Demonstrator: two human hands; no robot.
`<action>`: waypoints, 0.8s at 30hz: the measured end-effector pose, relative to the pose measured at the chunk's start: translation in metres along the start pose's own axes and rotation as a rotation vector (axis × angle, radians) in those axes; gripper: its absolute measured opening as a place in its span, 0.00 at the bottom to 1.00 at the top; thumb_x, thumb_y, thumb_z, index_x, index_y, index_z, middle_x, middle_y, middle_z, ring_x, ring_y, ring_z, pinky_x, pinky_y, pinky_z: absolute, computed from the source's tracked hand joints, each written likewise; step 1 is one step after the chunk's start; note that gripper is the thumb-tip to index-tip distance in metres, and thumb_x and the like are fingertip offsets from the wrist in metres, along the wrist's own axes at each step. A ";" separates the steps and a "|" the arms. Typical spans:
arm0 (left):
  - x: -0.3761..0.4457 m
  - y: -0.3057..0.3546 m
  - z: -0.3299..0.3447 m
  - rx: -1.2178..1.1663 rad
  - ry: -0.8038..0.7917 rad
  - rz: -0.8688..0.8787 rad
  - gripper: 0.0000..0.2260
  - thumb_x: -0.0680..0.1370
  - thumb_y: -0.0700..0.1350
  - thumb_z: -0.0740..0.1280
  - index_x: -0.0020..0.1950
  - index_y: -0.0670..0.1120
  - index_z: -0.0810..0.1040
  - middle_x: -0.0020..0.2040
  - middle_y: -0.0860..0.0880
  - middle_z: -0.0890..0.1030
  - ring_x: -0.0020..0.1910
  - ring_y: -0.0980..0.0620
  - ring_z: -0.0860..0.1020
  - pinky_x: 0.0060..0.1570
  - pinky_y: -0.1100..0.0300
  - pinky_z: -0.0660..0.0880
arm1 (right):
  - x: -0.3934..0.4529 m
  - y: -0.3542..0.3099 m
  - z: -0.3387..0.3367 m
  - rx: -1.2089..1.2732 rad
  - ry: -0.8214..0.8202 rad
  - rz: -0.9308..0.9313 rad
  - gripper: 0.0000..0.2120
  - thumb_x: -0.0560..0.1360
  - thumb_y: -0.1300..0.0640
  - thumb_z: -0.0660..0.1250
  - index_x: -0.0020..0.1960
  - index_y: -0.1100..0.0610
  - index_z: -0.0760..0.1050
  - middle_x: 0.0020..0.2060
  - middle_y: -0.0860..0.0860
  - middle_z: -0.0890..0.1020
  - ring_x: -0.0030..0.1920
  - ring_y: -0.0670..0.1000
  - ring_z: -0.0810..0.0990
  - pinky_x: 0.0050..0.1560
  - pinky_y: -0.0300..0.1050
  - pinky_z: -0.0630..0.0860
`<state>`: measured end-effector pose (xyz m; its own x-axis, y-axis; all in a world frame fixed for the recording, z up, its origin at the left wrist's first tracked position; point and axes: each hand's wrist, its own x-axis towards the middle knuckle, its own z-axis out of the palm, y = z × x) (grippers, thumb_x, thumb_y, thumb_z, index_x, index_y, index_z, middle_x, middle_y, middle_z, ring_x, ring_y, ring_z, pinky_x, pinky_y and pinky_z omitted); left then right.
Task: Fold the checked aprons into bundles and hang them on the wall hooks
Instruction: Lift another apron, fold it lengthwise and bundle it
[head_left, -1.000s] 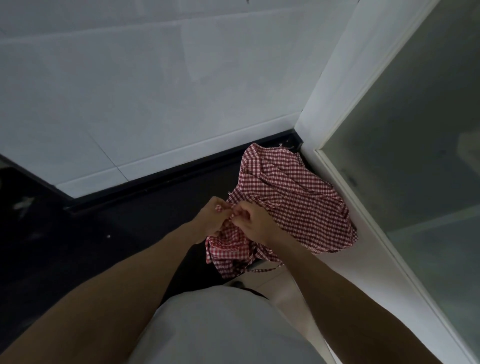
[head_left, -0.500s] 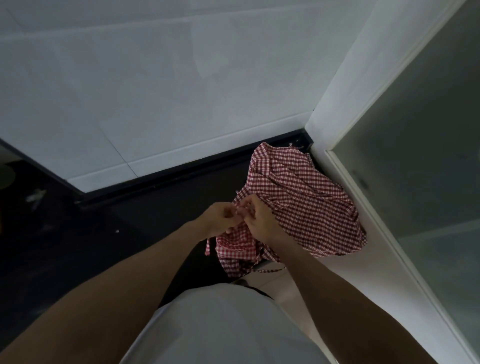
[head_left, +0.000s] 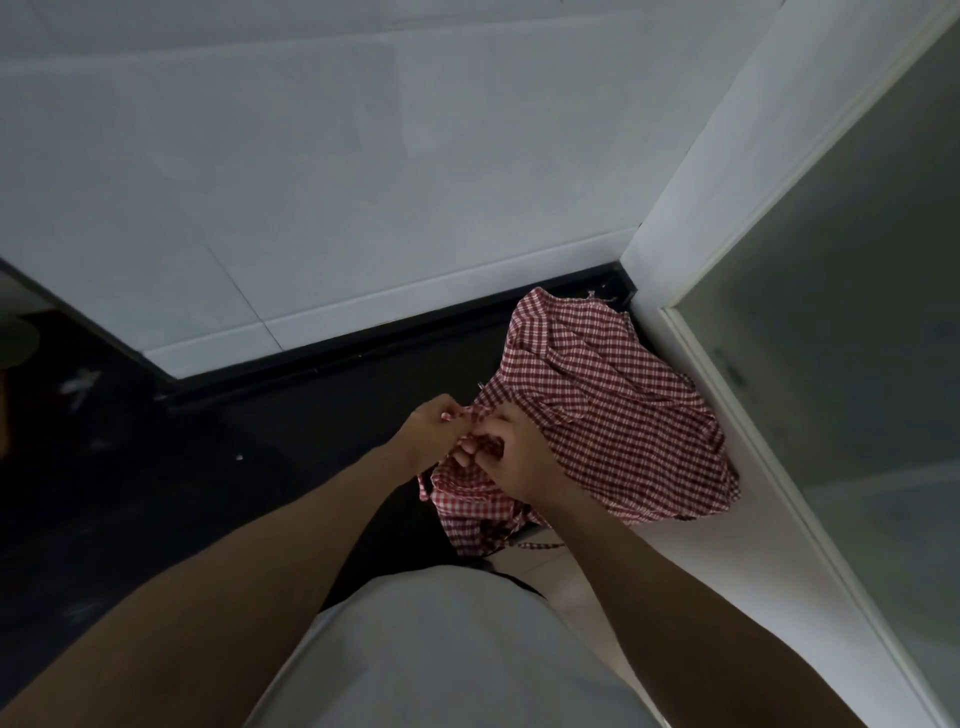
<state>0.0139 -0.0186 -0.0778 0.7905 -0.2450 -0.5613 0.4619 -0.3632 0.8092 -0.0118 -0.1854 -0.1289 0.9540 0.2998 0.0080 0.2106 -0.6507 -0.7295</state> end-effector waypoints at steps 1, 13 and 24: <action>0.000 -0.001 -0.001 0.005 -0.011 0.003 0.10 0.81 0.41 0.66 0.58 0.36 0.73 0.40 0.44 0.81 0.29 0.60 0.80 0.29 0.70 0.74 | 0.001 0.000 0.001 -0.008 0.004 0.024 0.08 0.72 0.67 0.73 0.50 0.61 0.81 0.47 0.47 0.73 0.44 0.35 0.72 0.46 0.28 0.70; 0.010 -0.017 0.003 0.505 0.239 0.364 0.05 0.75 0.37 0.72 0.49 0.44 0.80 0.47 0.57 0.78 0.45 0.59 0.78 0.44 0.73 0.74 | 0.007 -0.005 0.006 0.106 -0.079 0.194 0.04 0.80 0.59 0.66 0.55 0.57 0.74 0.42 0.42 0.73 0.41 0.38 0.74 0.42 0.32 0.68; 0.021 -0.002 -0.007 0.365 0.086 0.011 0.10 0.79 0.48 0.69 0.53 0.42 0.75 0.44 0.47 0.77 0.39 0.52 0.74 0.36 0.62 0.71 | 0.013 -0.011 0.000 -0.201 0.096 0.230 0.16 0.70 0.54 0.76 0.53 0.55 0.74 0.53 0.52 0.72 0.56 0.51 0.69 0.58 0.47 0.69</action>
<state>0.0325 -0.0169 -0.0895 0.8329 -0.1797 -0.5234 0.2914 -0.6616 0.6909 -0.0016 -0.1747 -0.1208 0.9952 0.0681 -0.0697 0.0163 -0.8212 -0.5705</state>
